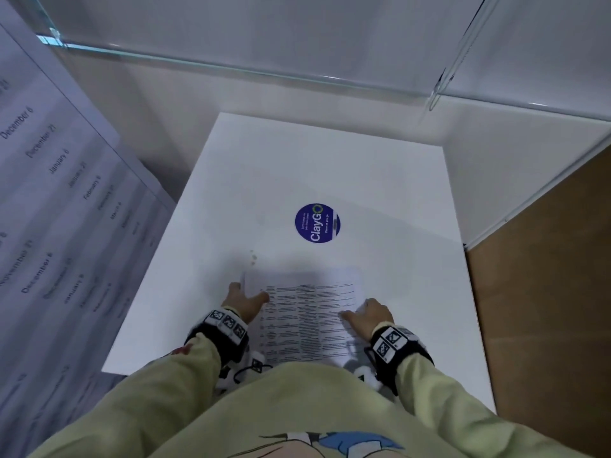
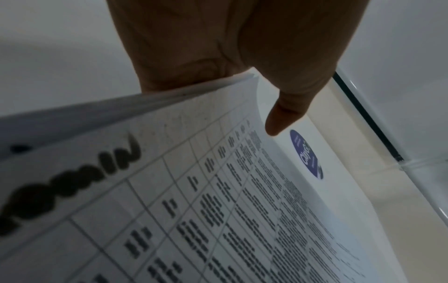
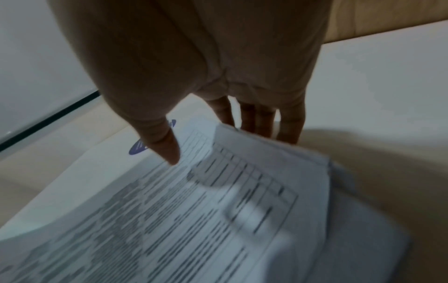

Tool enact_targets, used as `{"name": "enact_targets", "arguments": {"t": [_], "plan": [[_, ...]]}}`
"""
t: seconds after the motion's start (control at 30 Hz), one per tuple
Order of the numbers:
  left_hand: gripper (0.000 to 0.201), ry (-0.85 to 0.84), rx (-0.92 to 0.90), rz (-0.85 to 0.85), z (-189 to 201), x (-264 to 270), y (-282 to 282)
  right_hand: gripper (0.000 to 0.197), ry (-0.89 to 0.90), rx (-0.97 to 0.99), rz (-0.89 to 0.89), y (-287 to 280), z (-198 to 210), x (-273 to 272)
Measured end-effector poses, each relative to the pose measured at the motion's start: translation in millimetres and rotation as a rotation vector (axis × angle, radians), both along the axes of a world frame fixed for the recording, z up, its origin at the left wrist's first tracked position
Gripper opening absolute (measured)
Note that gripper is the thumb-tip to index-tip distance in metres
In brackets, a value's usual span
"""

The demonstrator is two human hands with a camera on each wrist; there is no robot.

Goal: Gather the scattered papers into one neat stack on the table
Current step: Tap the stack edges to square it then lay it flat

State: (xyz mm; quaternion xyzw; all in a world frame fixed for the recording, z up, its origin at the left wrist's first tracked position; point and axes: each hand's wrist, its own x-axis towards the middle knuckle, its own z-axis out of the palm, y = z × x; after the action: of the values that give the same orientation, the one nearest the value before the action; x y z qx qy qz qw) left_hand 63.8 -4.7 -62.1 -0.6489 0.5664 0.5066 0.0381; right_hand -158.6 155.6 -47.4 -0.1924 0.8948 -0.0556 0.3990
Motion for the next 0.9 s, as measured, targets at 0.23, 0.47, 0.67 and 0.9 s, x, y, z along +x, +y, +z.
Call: {"name": "enact_targets", "arguments": {"t": [0.23, 0.47, 0.67, 0.9], "plan": [[0.067, -0.023, 0.011, -0.056, -2.0, -17.8, 5.9, 0.073, 0.092, 0.102, 0.104, -0.7, -0.5, 15.2], [0.037, 0.547, -0.222, -0.080, 36.2, -2.7, -7.4, 0.090, -0.096, -0.272, -0.231, 16.2, 11.6, -22.6], [0.015, 0.737, -0.391, 0.054, 81.9, -22.6, -22.3, 0.024, -0.179, -0.789, -0.392, 2.9, 51.1, -32.4], [0.018, 0.786, -0.382, 0.201, 65.0, -33.1, -18.1, 0.021, -0.038, -0.874, -0.361, 4.5, 46.6, -27.1]]}}
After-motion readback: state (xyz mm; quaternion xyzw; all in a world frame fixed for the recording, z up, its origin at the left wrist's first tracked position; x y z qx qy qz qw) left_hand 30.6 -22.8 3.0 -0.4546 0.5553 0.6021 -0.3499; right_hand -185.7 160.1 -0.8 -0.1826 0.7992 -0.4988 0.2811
